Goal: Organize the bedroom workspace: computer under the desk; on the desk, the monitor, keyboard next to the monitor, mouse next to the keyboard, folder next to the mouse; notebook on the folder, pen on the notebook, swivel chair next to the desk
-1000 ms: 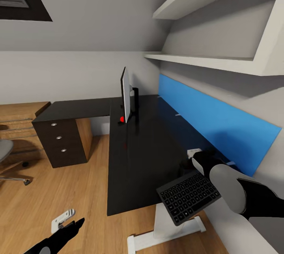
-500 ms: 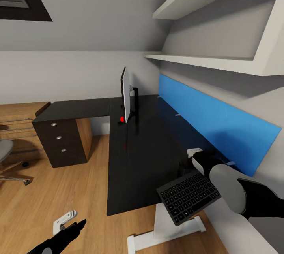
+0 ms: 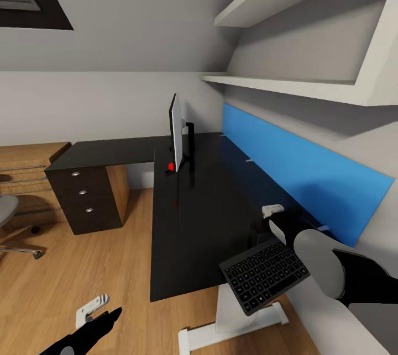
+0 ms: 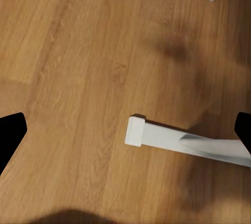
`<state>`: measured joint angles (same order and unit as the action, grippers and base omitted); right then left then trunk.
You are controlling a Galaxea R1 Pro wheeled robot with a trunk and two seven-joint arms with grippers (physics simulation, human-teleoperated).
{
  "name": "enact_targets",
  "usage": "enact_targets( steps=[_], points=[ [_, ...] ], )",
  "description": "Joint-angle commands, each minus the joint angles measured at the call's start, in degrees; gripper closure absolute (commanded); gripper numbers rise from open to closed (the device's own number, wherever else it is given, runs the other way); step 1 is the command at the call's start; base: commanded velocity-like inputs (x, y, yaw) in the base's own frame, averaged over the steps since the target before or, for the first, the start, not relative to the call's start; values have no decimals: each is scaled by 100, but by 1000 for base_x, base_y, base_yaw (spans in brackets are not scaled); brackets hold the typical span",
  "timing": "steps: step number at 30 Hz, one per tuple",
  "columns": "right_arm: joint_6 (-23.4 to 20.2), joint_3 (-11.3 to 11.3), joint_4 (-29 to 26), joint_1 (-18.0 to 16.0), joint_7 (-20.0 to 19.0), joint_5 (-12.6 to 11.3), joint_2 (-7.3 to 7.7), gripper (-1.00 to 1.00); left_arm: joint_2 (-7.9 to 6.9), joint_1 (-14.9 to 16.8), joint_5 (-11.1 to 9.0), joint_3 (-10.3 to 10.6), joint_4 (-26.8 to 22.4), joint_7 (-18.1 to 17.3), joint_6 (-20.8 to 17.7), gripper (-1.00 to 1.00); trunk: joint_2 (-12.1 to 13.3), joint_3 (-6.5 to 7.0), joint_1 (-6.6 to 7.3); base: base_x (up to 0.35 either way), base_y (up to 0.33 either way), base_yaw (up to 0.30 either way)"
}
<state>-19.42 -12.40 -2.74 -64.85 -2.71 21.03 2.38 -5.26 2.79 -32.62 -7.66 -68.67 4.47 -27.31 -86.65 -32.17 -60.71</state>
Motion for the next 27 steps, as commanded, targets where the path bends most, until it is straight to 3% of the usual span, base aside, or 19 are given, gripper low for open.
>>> enact_targets(
  steps=[1,14,27],
  points=[
    [-22,-41,-14,-2,-28,59,3,-100,-1,2,-62,5,-8,45,-28,-100,-3,-6,0,0,0,0],
    [368,-49,-22,-2,-28,26,4,-100,-1,2,-60,4,-6,45,-28,-100,-3,-6,0,0,0,0],
    [674,-55,-50,-2,-202,-296,14,-100,-7,2,-40,77,325,53,42,-100,-3,-6,0,0,0,0]
  ],
)
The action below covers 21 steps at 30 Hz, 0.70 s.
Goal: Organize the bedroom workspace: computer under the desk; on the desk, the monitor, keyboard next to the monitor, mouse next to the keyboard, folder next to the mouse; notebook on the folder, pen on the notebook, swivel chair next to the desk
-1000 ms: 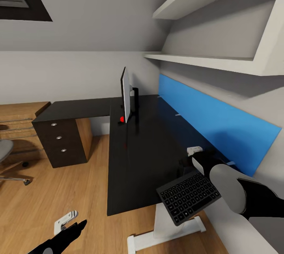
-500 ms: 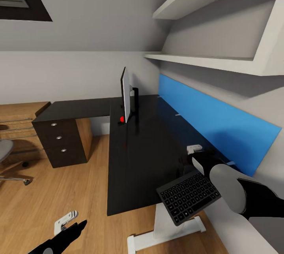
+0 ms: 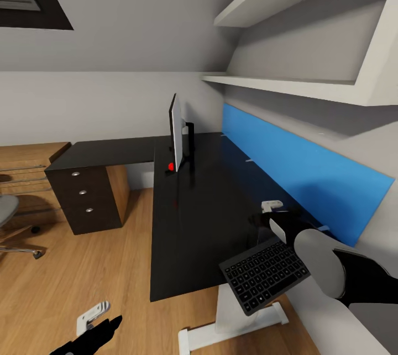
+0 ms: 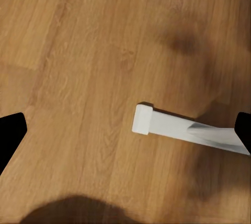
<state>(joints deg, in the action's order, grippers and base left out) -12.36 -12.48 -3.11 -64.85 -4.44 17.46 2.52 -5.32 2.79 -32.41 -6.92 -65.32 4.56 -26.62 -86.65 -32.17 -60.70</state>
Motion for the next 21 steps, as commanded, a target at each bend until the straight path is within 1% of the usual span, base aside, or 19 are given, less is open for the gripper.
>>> enact_targets(
  steps=[1,3,8,9,12,14,15,16,18,19,20,21],
  points=[
    [-2,-49,-15,-1,-56,49,4,-100,0,2,-62,5,0,45,2,-100,-3,-6,0,0,0,0],
    [48,-59,-19,-1,-120,1,12,-100,2,2,-63,20,13,45,70,-100,-3,-6,0,0,0,0],
    [172,-90,-159,-1,-411,-376,35,-100,-2,2,-64,128,31,45,278,-100,-3,-6,0,0,0,0],
    [198,-92,-227,-1,-527,-533,48,-100,-2,2,-64,150,33,47,313,-100,-3,-6,0,0,0,0],
    [223,-94,-298,2,-679,-730,97,-100,-3,2,-66,170,35,47,344,-100,-3,-6,0,0,0,0],
    [231,-95,-322,2,-777,-819,146,-100,-3,2,-67,177,36,47,356,-100,-3,-6,0,0,0,0],
    [240,-96,-351,6,-1173,-926,253,-100,-4,2,-65,186,37,46,370,-100,-3,-6,0,0,0,0],
    [240,-96,-356,6,-1285,-936,268,-100,-4,2,-65,187,37,46,371,-100,-3,-6,0,0,0,0],
    [237,-96,-367,7,-1793,-957,337,-100,-4,2,-64,189,37,45,374,-100,-3,-6,0,0,0,0],
    [237,-96,-368,7,-1917,-960,357,-100,-4,2,-64,189,37,45,375,-100,-3,-6,0,0,0,0],
    [234,-96,-370,7,-2147,-965,399,-100,-4,2,-64,190,37,45,375,-100,-3,-6,0,0,0,0],
    [232,-96,-371,7,-2248,-966,420,-100,-6,2,-64,190,37,45,376,-100,-3,-6,0,0,0,0]
  ],
)
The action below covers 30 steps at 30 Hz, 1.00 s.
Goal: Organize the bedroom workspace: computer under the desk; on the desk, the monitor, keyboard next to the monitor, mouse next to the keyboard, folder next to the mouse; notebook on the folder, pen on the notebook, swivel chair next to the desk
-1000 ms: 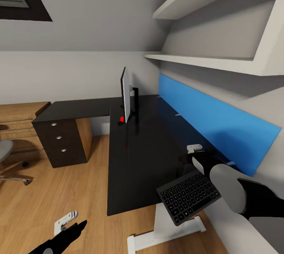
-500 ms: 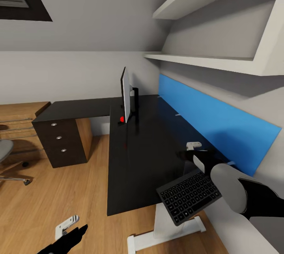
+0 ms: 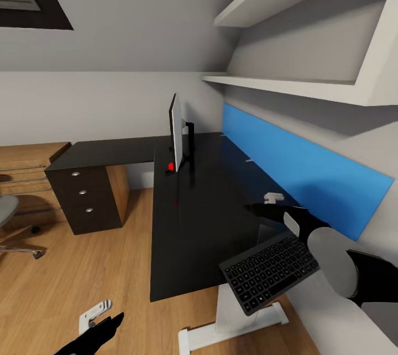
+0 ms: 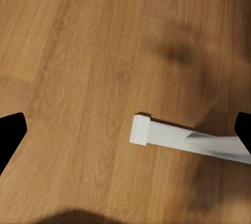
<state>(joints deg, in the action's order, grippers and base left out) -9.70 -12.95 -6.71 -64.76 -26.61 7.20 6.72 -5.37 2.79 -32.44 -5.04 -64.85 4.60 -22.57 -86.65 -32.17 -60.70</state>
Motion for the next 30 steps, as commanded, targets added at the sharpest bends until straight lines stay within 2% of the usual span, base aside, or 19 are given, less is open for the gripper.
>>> enact_targets(
  steps=[1,7,11,14,15,17,19,20,24,25,30],
  points=[
    [-34,-50,-12,-2,-117,58,22,-100,-3,2,-61,3,-10,41,-28,-100,-3,-6,0,0,0,0],
    [40,-53,-24,-2,-399,54,116,-100,-10,2,-61,2,-10,41,-28,-100,-3,-6,0,0,0,0],
    [219,-57,-23,-2,-365,26,125,-100,-9,2,-61,8,-10,41,-28,-100,-3,-6,0,0,0,0],
    [348,-58,-23,0,-171,-56,117,-100,-9,2,-61,7,-10,41,-28,-100,-3,-6,0,0,0,0],
    [466,-58,-23,22,87,-156,100,-100,-8,2,-61,5,-10,41,-28,-100,-3,-6,0,0,0,0],
    [602,-59,-25,56,356,-252,71,-100,-8,2,-61,5,-10,41,-28,-100,-3,-6,0,0,0,0],
    [842,-55,-28,115,759,-354,-26,-100,-8,2,-61,6,-10,41,-28,-100,-3,-6,0,0,0,0],
    [988,-53,-29,146,986,-386,-142,-100,-5,2,-61,8,-10,41,-28,-100,-3,-6,0,0,0,0],
    [1177,-51,-41,178,1378,-407,-444,-100,-2,2,-61,10,-10,41,-28,-100,-3,-6,0,0,0,0],
    [1226,-48,-52,186,1572,-409,-582,-100,-1,2,-61,11,-10,41,-28,-100,-3,-6,0,0,0,0],
    [1284,-37,-72,199,2005,-401,-837,-100,0,2,-61,11,-10,41,-28,-100,-3,-6,0,0,0,0]
  ],
)
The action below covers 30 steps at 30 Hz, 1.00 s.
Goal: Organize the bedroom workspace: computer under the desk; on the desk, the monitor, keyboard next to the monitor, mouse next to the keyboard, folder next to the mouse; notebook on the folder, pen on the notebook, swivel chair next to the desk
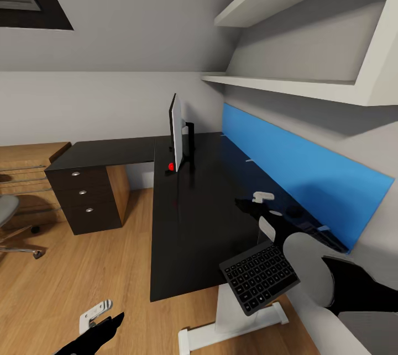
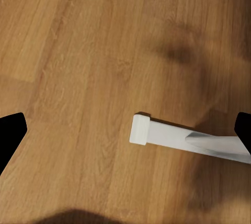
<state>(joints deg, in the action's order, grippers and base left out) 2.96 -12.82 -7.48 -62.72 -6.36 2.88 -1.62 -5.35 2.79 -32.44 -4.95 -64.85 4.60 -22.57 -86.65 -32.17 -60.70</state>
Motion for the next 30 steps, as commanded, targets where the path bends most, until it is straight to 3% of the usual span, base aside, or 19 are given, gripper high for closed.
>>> enact_targets(
  steps=[1,5,16,19,22,23,26,27,30],
  points=[
    [24,-47,0,-4,54,34,-40,-100,-1,2,-61,2,-10,41,-28,-100,-3,-6,0,0,0,0],
    [39,-37,-32,1,396,45,-166,-100,-1,2,-61,3,-10,41,-28,-100,-3,-6,0,0,0,0],
    [24,-15,-368,5,1470,43,-308,-100,-6,2,-54,4,182,49,-21,-100,-3,-6,0,0,0,0],
    [29,-15,-457,7,1857,53,-424,-100,-4,2,-53,3,213,51,-17,-100,-3,-6,0,0,0,0],
    [33,-7,-746,132,2493,108,-573,-100,-2,2,-53,3,232,53,-14,-100,-3,-6,0,0,0,0],
    [-85,51,-1356,476,2776,223,-632,-100,-2,2,-49,3,236,53,-6,-100,-3,-6,0,0,0,0],
    [-603,209,-2696,1180,3032,374,-707,-100,-1,2,-30,3,241,51,31,-100,-3,-6,0,0,0,0],
    [-1998,529,-4705,2186,3147,385,-770,-100,-1,2,16,5,246,50,127,-100,-3,-6,0,0,0,0],
    [-2624,633,-5501,2547,3073,182,-777,-100,-1,2,28,8,245,50,156,-100,-3,-6,0,0,0,0]
  ],
)
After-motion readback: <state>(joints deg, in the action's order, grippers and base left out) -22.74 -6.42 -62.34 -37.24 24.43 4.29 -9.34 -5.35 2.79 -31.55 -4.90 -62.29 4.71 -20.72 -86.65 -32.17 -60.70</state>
